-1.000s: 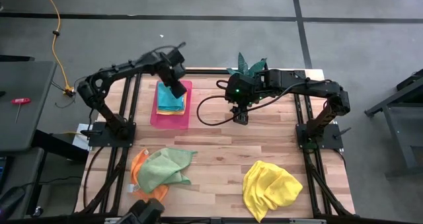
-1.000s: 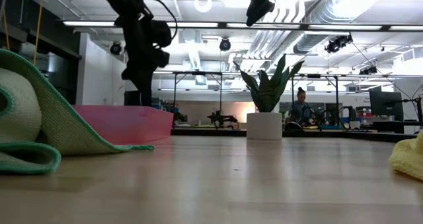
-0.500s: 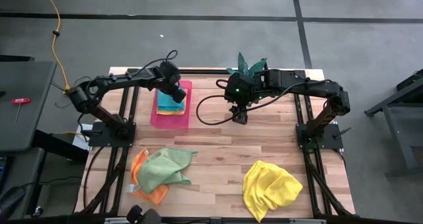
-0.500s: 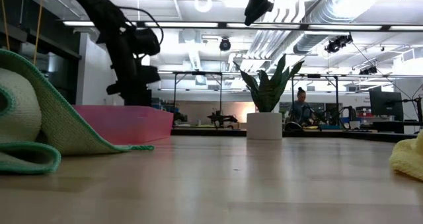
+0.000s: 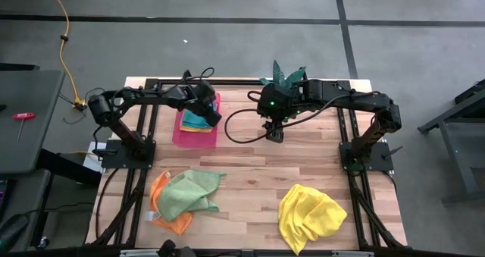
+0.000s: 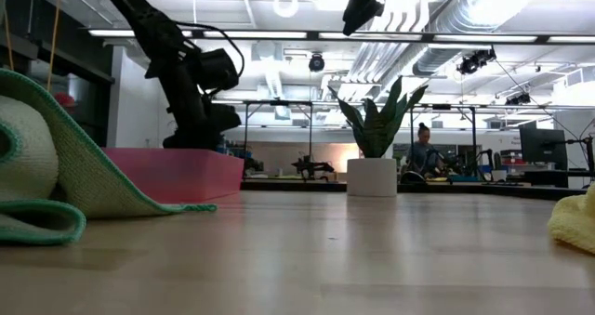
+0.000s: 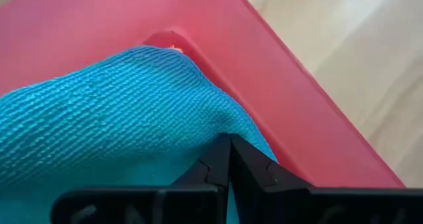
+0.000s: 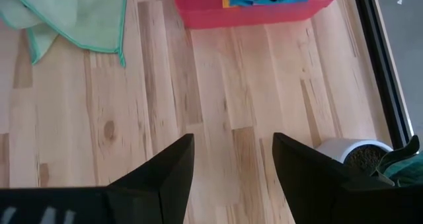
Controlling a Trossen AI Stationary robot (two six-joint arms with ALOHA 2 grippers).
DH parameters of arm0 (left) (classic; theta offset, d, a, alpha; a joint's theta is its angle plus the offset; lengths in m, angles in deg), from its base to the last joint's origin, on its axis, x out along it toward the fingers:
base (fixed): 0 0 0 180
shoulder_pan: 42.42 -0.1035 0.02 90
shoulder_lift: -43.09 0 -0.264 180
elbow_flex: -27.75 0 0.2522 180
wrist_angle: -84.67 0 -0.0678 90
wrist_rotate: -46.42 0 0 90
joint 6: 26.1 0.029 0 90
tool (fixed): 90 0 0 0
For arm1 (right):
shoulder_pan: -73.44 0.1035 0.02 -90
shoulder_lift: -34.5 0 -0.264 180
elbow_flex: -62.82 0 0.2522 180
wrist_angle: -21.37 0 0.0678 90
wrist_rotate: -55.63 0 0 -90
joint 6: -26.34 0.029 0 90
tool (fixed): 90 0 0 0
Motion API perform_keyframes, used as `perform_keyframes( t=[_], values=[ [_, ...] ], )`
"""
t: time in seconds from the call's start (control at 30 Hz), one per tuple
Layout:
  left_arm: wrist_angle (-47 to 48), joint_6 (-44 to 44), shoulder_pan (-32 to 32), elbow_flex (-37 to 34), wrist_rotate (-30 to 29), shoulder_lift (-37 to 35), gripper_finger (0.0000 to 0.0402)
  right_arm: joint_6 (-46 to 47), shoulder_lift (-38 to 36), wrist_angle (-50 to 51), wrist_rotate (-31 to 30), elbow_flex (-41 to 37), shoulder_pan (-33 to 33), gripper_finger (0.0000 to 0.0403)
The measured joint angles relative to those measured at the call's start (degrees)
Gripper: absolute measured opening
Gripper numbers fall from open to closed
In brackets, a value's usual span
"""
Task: Fold microfiber towels
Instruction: Put the folded blue microfiber towel into the pink bin, then fold the yellow microfiber towel
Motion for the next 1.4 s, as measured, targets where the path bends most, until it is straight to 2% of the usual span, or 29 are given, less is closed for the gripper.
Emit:
perform_keyframes(
  t=[0.1, 0.23, 0.4, 0.5, 0.8, 0.97, 1.17, 1.3, 1.4],
  values=[
    [2.7, 0.4, -0.7, 1.0, -0.9, -1.2, 0.0, 0.0, 0.0, -0.1, 0.0, 0.0, 0.0, 0.0197],
    [6.1, 3.2, -2.4, 4.0, -3.2, -7.0, 0.0, -0.1, 0.0, -0.5, 0.0, 0.0, 0.0, 0.0197],
    [9.4, 3.8, -4.6, 4.4, -6.2, -13.0, 0.0, 0.0, 0.0, -1.7, 0.0, 0.0, 0.0, 0.0197],
    [11.7, 3.0, -5.8, 2.2, -6.2, -13.1, 0.0, 0.0, 0.0, -1.9, 0.0, 0.0, 0.0, 0.0197],
    [7.9, -4.5, -6.1, -8.3, -5.4, -12.2, 0.0, 0.0, 0.0, -2.2, -0.4, 0.0, 0.0, 0.0197],
    [7.8, -4.6, -6.1, -9.7, -5.9, -12.2, 0.0, -0.1, 0.0, -3.5, -0.4, 0.0, 0.0, 0.0197],
    [8.3, -4.1, -5.9, -3.8, -2.8, -16.7, 0.0, -1.4, -0.8, -2.4, -0.4, 0.0, 0.0, 0.0197],
    [7.8, -1.7, -3.9, 1.7, -2.7, -22.9, 0.0, -0.1, -3.8, 1.2, -0.4, 0.0, 0.0, 0.0197],
    [5.3, -1.1, -0.5, 3.3, -1.9, -29.1, 0.0, 1.5, -5.9, 5.9, -0.4, 0.0, 0.0, 0.0197]
  ],
)
